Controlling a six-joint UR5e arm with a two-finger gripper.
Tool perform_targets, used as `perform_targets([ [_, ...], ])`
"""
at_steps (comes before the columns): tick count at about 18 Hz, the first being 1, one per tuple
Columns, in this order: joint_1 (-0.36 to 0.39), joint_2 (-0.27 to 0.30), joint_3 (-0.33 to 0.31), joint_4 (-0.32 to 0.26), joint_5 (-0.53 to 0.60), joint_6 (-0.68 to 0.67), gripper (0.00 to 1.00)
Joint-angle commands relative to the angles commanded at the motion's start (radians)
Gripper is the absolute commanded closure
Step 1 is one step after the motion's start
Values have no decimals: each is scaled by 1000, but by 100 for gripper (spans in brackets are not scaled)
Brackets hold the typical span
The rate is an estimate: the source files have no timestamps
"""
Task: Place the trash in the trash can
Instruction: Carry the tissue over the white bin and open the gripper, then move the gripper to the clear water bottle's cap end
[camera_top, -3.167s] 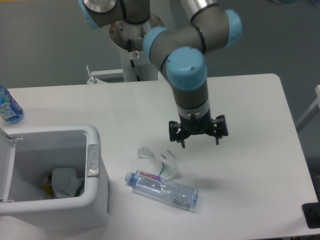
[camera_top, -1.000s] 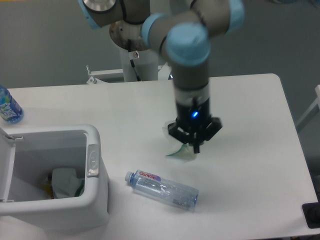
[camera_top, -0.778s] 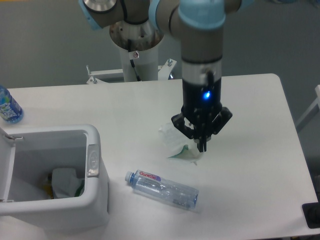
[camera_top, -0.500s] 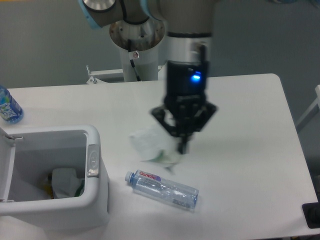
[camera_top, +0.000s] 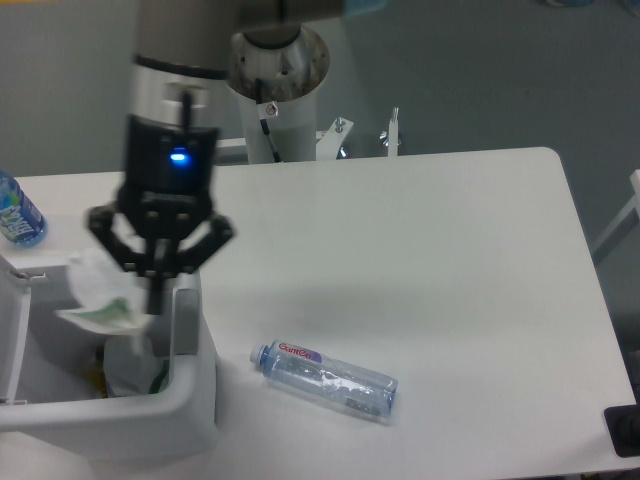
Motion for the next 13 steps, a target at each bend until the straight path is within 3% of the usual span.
perform_targets([
  [1,0,-8,2,-2,3,-3,0],
  [7,21,-6,-3,-3,3,-40,0],
  [10,109,-8,-17,-11,15,-122,0],
  [13,205,-6,-110,0,95,-222,0],
])
